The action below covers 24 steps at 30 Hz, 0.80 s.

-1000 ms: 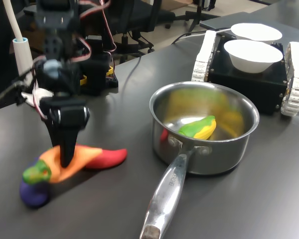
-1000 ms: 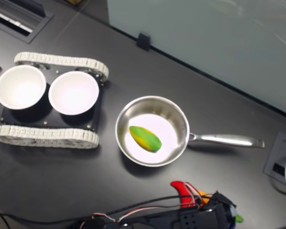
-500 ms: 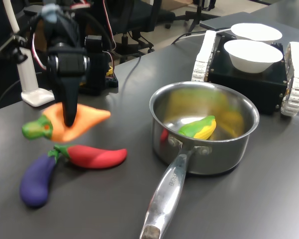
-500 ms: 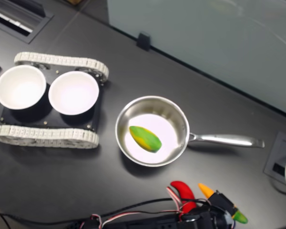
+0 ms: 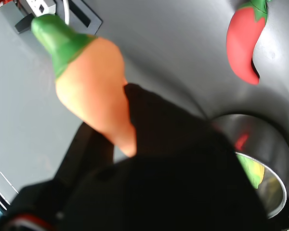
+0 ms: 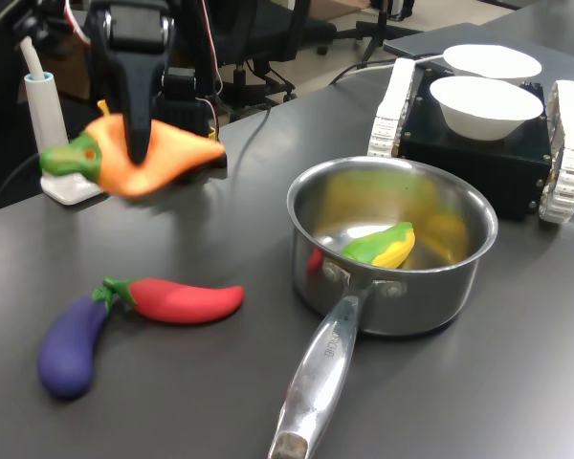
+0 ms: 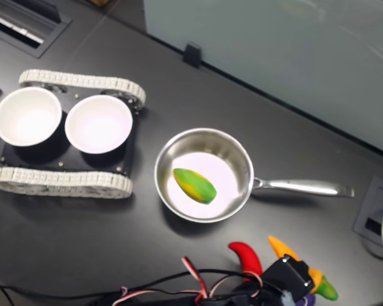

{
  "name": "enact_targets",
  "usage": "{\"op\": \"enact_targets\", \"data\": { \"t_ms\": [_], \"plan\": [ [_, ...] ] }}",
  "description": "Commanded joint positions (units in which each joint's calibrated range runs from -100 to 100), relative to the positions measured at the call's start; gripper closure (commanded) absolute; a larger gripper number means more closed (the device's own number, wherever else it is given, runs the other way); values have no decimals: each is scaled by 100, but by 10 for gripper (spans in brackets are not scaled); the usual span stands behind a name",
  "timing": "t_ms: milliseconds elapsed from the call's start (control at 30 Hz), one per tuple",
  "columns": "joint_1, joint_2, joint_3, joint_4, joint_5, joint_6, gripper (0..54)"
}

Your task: Pick up the carrot and place them in the pan

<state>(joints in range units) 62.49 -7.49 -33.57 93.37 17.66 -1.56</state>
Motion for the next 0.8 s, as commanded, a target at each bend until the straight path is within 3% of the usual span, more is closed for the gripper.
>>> {"op": "enact_targets", "data": {
  "t_ms": [0, 400, 767],
  "plan": [
    [150, -765, -164, 23, -68, -163, 534],
    [-641, -1743, 227, -11, -552, -323, 534],
    [-1696, -2477, 954, -488, -908, -306, 534]
  ]
}}
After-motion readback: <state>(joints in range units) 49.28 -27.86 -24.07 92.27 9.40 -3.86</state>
